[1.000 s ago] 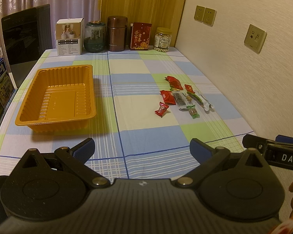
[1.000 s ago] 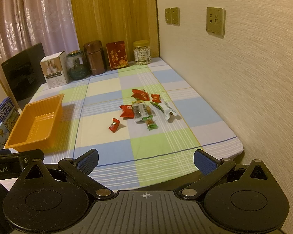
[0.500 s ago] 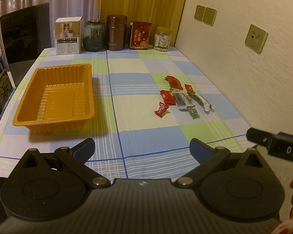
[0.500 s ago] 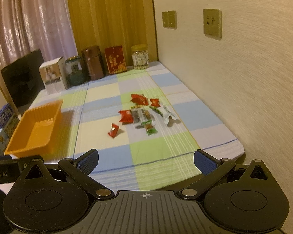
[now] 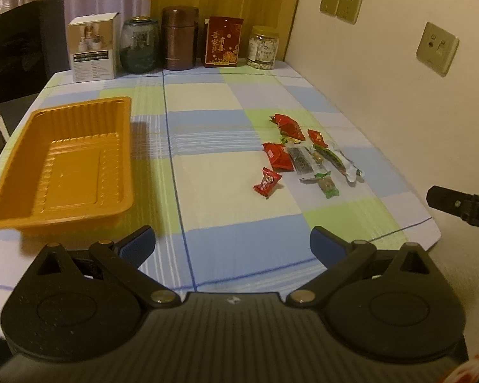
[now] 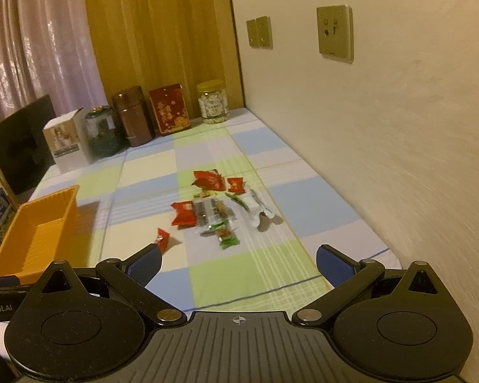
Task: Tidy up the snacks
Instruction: 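Grasp a red candy with the left tool while the right tool grasps a green-wrapped candy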
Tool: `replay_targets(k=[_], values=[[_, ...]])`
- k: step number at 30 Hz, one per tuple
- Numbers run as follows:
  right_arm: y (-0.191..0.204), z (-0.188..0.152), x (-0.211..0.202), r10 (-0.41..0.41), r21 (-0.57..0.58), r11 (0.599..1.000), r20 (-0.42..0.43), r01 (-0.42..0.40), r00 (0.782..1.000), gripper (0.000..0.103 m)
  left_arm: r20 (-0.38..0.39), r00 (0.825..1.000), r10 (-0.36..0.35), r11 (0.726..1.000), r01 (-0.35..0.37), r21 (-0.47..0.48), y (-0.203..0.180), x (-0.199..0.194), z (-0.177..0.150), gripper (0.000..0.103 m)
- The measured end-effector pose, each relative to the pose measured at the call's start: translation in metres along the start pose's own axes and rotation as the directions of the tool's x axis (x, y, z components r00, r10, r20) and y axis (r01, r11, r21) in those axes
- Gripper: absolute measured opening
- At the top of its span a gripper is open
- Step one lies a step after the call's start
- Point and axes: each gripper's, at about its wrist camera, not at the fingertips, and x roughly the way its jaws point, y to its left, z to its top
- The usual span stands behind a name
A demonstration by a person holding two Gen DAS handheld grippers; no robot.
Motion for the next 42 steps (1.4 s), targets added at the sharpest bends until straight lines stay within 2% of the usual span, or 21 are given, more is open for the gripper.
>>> replay_targets(k=[7, 9, 16, 20, 23, 25, 28, 30, 34, 36, 39, 42], values=[[-0.016, 0.009, 0.035, -0.001, 0.003, 1.0, -0.02, 0.001, 1.0, 0.103, -0.011, 1.0, -0.019, 0.999, 0.019, 0.044, -0.006, 0.037, 0.019, 0.101], [-0.02, 0.01, 0.046, -0.001, 0.003, 1.0, -0.025, 0.001, 1.0, 0.103, -0.013, 1.0, -0.023, 0.998, 0.024, 0.066, -0.008, 0.049, 0.024, 0.097], [-0.031, 0.005, 0.087, 0.026, 0.011, 1.0, -0.055, -0.026, 0.998, 0.103, -0.023, 0.998, -0.054, 0.992, 0.056, 0.117, -0.01, 0.094, 0.033, 0.096], [-0.033, 0.002, 0.111, 0.028, 0.0, 1.0, -0.066, -0.028, 0.997, 0.102, -0.038, 0.995, -0.093, 0.987, 0.097, 0.126, -0.01, 0.118, 0.036, 0.091], [-0.031, 0.001, 0.131, 0.043, -0.018, 0.999, -0.079, -0.045, 0.996, 0.092, -0.045, 0.991, -0.122, 0.982, 0.128, 0.139, -0.009, 0.137, 0.038, 0.089], [-0.028, 0.0, 0.145, 0.053, -0.032, 0.998, -0.089, -0.056, 0.995, 0.09, -0.053, 0.989, -0.139, 0.977, 0.146, 0.156, -0.01, 0.15, 0.038, 0.086], [-0.024, -0.002, 0.163, 0.071, -0.06, 0.995, -0.101, -0.078, 0.992, 0.083, -0.065, 0.985, -0.161, 0.967, 0.17, 0.188, -0.014, 0.167, 0.038, 0.079], [-0.021, -0.003, 0.174, 0.089, -0.079, 0.992, -0.11, -0.098, 0.99, 0.075, -0.075, 0.98, -0.184, 0.957, 0.196, 0.213, -0.017, 0.176, 0.038, 0.071], [-0.015, -0.005, 0.191, 0.108, -0.113, 0.986, -0.126, -0.122, 0.986, 0.067, -0.071, 0.974, -0.217, 0.936, 0.228, 0.269, -0.023, 0.189, 0.038, 0.06], [-0.013, -0.006, 0.198, 0.107, -0.126, 0.984, -0.136, -0.125, 0.985, 0.061, -0.077, 0.97, -0.23, 0.925, 0.243, 0.293, -0.027, 0.195, 0.038, 0.051], [-0.013, -0.008, 0.205, 0.111, -0.129, 0.983, -0.15, -0.131, 0.982, 0.055, -0.087, 0.971, -0.223, 0.914, 0.24, 0.328, -0.032, 0.2, 0.038, 0.037], [-0.011, -0.01, 0.209, 0.106, -0.145, 0.981, -0.149, -0.128, 0.983, 0.052, -0.087, 0.971, -0.222, 0.912, 0.238, 0.335, -0.033, 0.202, 0.037, 0.031]])
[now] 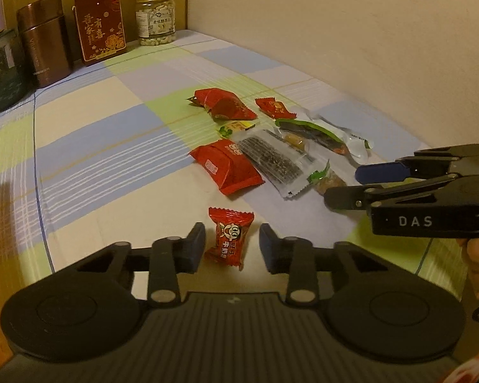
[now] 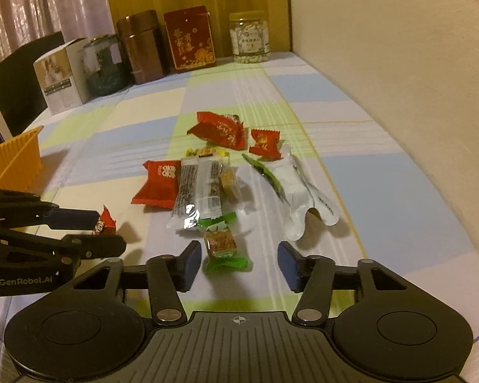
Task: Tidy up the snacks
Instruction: 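Grasp a red candy with the left tool while the right tool grasps a green-wrapped candy, then carry both candies over the orange tray and open both tools to drop them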
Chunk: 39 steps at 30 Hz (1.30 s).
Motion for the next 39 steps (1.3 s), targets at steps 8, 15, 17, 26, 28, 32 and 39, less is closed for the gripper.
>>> replay_targets(k=[8, 15, 17, 26, 28, 32, 39], values=[[0.008, 0.002, 0.004, 0.0, -0.039, 0.999, 0.002, 0.0, 1.0, 0.029, -0.015, 1.0, 0.001, 0.999, -0.001, -0.032, 0.003, -0.003, -0.001, 0.017], [0.008, 0.006, -0.013, -0.028, -0.006, 1.0, -0.007, 0.028, 1.0, 0.026, -0.008, 1.0, 0.016, 0.998, -0.017, -0.066, 0.005, -0.024, 0.002, 0.017], [0.01, 0.009, -0.021, -0.032, -0.001, 0.999, -0.002, 0.032, 0.999, 0.026, -0.005, 1.0, 0.021, 0.997, -0.022, -0.077, 0.005, -0.033, 0.003, 0.017], [0.039, 0.029, -0.073, -0.009, -0.018, 1.0, 0.042, 0.01, 0.999, 0.026, 0.034, 0.998, 0.058, 0.99, -0.053, -0.134, 0.01, -0.089, 0.008, 0.017], [0.048, 0.035, -0.084, 0.004, -0.031, 1.0, 0.055, -0.002, 0.998, 0.026, 0.044, 0.997, 0.069, 0.987, -0.062, -0.147, 0.013, -0.103, 0.009, 0.017], [0.072, 0.046, -0.102, 0.034, -0.053, 0.998, 0.081, -0.03, 0.996, 0.026, 0.062, 0.993, 0.098, 0.981, -0.086, -0.175, 0.023, -0.131, 0.008, 0.017], [0.12, 0.063, -0.116, 0.104, -0.1, 0.991, 0.099, -0.094, 0.99, 0.026, 0.067, 0.982, 0.176, 0.962, -0.158, -0.222, 0.051, -0.179, -0.002, 0.017]])
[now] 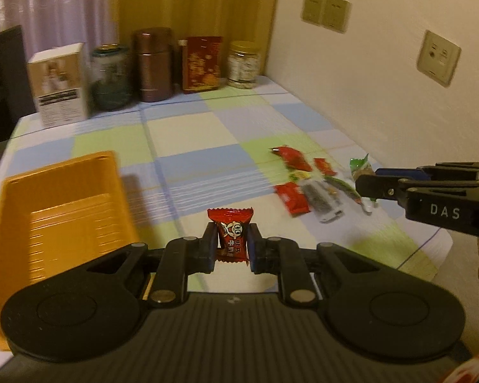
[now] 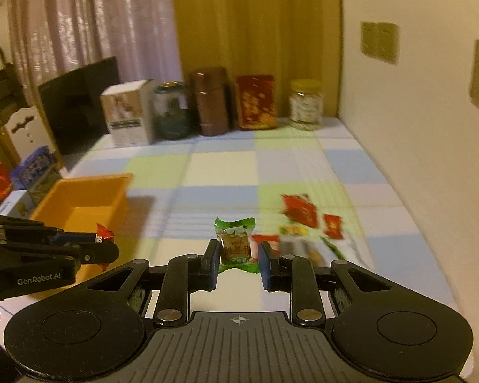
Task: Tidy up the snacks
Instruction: 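Carry both candies over the orange tray and open both tools to drop them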
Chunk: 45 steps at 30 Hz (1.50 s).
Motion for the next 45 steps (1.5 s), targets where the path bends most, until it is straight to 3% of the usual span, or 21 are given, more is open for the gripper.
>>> replay_targets(k=[12, 22, 40, 41, 42, 45], values=[[0.095, 0.01, 0.029, 0.166, -0.057, 0.984, -0.036, -0.168, 0.985, 0.026, -0.008, 0.989, 0.145, 0.988, -0.145, -0.054, 0.077, -0.051, -0.018, 0.017], [0.149, 0.006, 0.061, 0.253, -0.069, 0.963, -0.097, -0.26, 0.963, 0.026, -0.034, 0.98, 0.196, 0.976, -0.198, -0.094, 0.123, -0.061, -0.034, 0.017], [0.173, -0.004, 0.127, 0.312, -0.05, 0.944, -0.181, -0.326, 0.933, 0.026, -0.101, 0.975, 0.197, 0.967, -0.21, -0.141, 0.174, -0.013, -0.047, 0.018], [0.172, -0.005, 0.13, 0.313, -0.047, 0.944, -0.184, -0.326, 0.932, 0.026, -0.103, 0.975, 0.198, 0.967, -0.211, -0.143, 0.175, -0.011, -0.047, 0.022], [0.172, -0.006, 0.133, 0.313, -0.044, 0.944, -0.187, -0.327, 0.931, 0.026, -0.106, 0.973, 0.203, 0.966, -0.217, -0.142, 0.177, -0.009, -0.047, 0.032], [0.172, -0.006, 0.138, 0.313, -0.038, 0.945, -0.192, -0.325, 0.93, 0.026, -0.105, 0.971, 0.215, 0.965, -0.227, -0.131, 0.179, -0.007, -0.049, 0.035]])
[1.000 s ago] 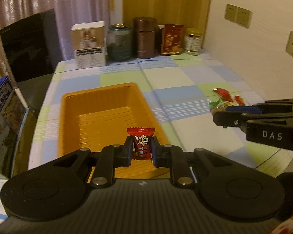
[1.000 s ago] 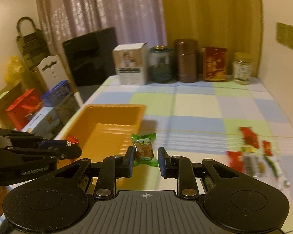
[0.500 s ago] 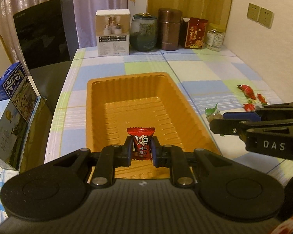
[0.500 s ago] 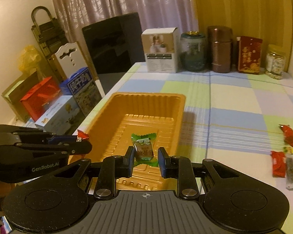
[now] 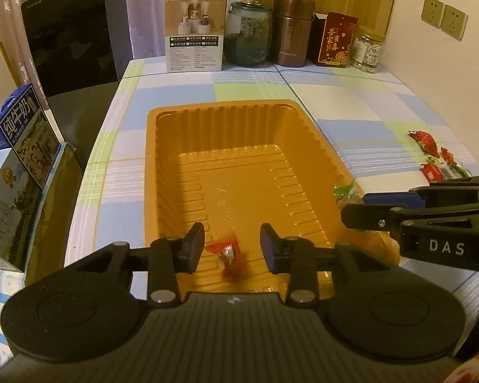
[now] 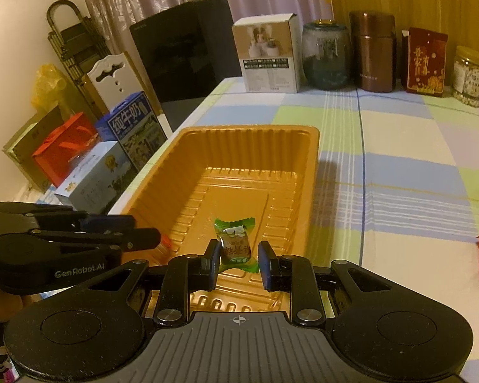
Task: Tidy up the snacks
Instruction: 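Carry both candies over the orange tray and open both tools to drop them, then move both open tools back toward the snack pile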
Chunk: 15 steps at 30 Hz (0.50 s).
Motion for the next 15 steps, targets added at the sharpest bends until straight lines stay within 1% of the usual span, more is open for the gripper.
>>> replay_targets(k=[11, 13, 14, 15], values=[[0.0, 0.002, 0.004, 0.022, 0.026, 0.999, 0.012, -0.023, 1.0, 0.027, 0.03, 0.999, 0.032, 0.999, -0.031, -0.037, 0.018, -0.017, -0.004, 0.035], [0.0, 0.004, 0.003, 0.022, 0.043, 0.999, 0.017, -0.022, 1.0, 0.035, 0.028, 0.999, 0.037, 0.998, -0.036, -0.044, 0.02, -0.02, -0.005, 0.036], [-0.001, 0.005, 0.001, 0.02, 0.05, 0.999, 0.023, -0.021, 1.0, 0.049, 0.03, 0.999, 0.038, 0.998, -0.037, -0.046, 0.021, -0.022, -0.006, 0.038], [-0.001, 0.006, -0.002, 0.019, 0.056, 0.998, 0.032, -0.021, 0.999, 0.057, 0.033, 0.999, 0.039, 0.998, -0.037, -0.047, 0.021, -0.024, -0.007, 0.039]])
